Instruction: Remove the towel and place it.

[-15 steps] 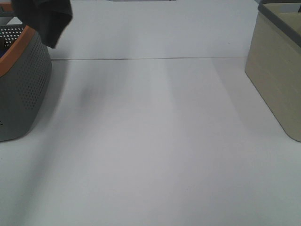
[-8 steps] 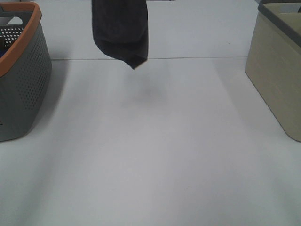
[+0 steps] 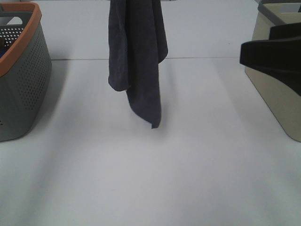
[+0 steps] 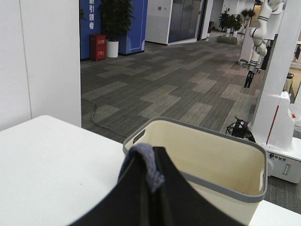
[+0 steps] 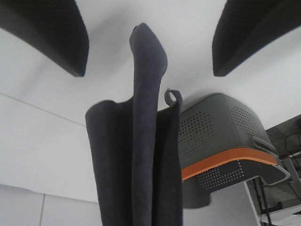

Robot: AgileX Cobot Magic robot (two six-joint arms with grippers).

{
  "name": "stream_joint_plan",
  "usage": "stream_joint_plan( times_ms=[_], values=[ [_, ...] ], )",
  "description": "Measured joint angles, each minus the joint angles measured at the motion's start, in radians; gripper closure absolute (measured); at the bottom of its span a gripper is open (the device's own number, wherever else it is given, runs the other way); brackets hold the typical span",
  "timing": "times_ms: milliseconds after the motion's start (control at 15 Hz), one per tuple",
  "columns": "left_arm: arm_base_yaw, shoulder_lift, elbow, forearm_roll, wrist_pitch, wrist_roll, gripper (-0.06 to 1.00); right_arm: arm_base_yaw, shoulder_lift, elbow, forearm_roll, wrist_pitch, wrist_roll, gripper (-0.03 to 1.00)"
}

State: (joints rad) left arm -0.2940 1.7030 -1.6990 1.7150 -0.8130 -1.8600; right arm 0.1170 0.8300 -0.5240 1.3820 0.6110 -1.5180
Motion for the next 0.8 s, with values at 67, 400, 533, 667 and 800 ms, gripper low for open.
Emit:
stream_joint_plan(
  times_ms=[67, 400, 533, 667, 800],
  values=[
    [0.000, 0.015, 0.007, 0.004, 0.001, 0.000, 0.94, 0.000, 0.061, 0.000, 0.093, 0.021, -0.124, 0.24],
    [-0.011, 0.041, 0.038, 0.029, 0.033, 0.000, 0.94, 0.000, 0.333, -0.001, 0.345, 0.083, -0.505, 0.25],
    [-0.045, 0.044, 0.094, 0.032, 0.136, 0.000, 0.94, 0.000, 0.409, -0.011, 0.347, 0.090, -0.555, 0.25],
    [-0.104, 0.050, 0.118, 0.036, 0.246, 0.000, 0.94, 0.000, 0.462, -0.026, 0.354, 0.091, -0.561, 0.25],
    [-0.206, 0.050, 0.119, 0.035, 0.371, 0.000, 0.94, 0.012, 0.517, -0.036, 0.361, 0.087, -0.562, 0.25]
  ],
)
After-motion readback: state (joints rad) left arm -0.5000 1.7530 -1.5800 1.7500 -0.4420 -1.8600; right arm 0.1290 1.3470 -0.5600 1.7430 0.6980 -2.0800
